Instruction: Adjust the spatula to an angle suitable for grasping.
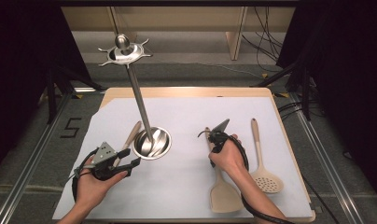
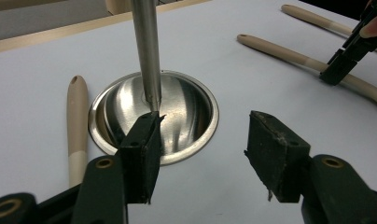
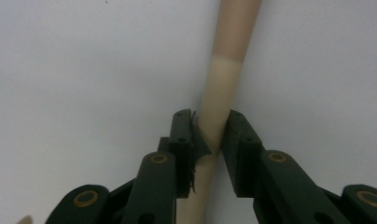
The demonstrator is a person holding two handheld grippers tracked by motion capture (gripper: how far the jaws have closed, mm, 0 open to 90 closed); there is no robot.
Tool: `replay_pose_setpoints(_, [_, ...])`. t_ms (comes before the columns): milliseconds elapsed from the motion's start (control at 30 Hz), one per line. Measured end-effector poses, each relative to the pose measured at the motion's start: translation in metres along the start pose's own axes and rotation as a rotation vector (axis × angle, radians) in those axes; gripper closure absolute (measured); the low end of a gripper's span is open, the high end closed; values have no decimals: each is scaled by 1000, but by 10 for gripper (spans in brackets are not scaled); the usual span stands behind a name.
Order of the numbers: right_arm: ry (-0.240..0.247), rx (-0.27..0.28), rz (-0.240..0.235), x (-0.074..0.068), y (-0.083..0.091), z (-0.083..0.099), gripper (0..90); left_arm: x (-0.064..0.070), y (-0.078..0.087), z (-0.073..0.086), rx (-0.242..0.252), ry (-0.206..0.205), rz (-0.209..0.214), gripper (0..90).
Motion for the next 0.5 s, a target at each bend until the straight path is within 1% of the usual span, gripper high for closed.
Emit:
replay_pose_setpoints(33, [-9,19,-14,1,-1,-1,775,0,0,0,1,6,0,440])
replay_pose_setpoints(67, [-40,18,-29,1,-1,-1,788,0,0,0,3,7,4,444])
replay_pose_setpoints(100, [-55,9,-39,0,-1,0,792,0,0,-2,12,16,17,448])
replay_pose_setpoints(133, [-70,17,-40,-3,0,0,793,0,1,-3,16,15,16,452])
replay_pose_setpoints(167, [-86,34,-36,-4,0,0,793,0,1,-4,29,29,26,452])
replay_pose_setpoints(200, [-87,55,-28,-4,1,0,793,0,2,-5,28,24,19,452])
replay_pose_setpoints(233, [-85,44,-36,-3,4,1,793,-1,2,-7,35,26,28,452])
replay_pose_setpoints(267, [-79,75,-40,-3,6,2,793,0,3,-8,41,30,27,452])
replay_pose_setpoints(300, [-72,71,-43,-3,10,4,793,0,3,-9,44,31,39,452])
replay_pose_setpoints(333, [-30,137,-27,1,10,4,793,0,2,-10,50,34,40,453])
replay_pose_setpoints(367, [-6,160,-31,2,13,6,793,1,3,-12,50,39,38,453])
replay_pose_setpoints(400, [-67,189,-46,-4,18,6,793,1,2,-14,61,40,49,453])
replay_pose_setpoints(433, [-53,225,-60,-5,23,8,793,2,2,-16,67,55,45,453])
replay_pose_setpoints(467, [-36,268,-69,-6,27,12,793,2,2,-19,70,48,55,454])
replay_pose_setpoints(500, [-30,287,-74,-7,30,14,793,4,3,-22,78,53,59,454])
Point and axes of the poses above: each handheld gripper's, and its own axes: y roughly backward along the jaws, z roughly out of its underside, x roughly to its right, the point moved 3 cm from there along -y, roughly forward along the jaws, and after that the axes turned 10 degrees about z, right-handed, at the moved point
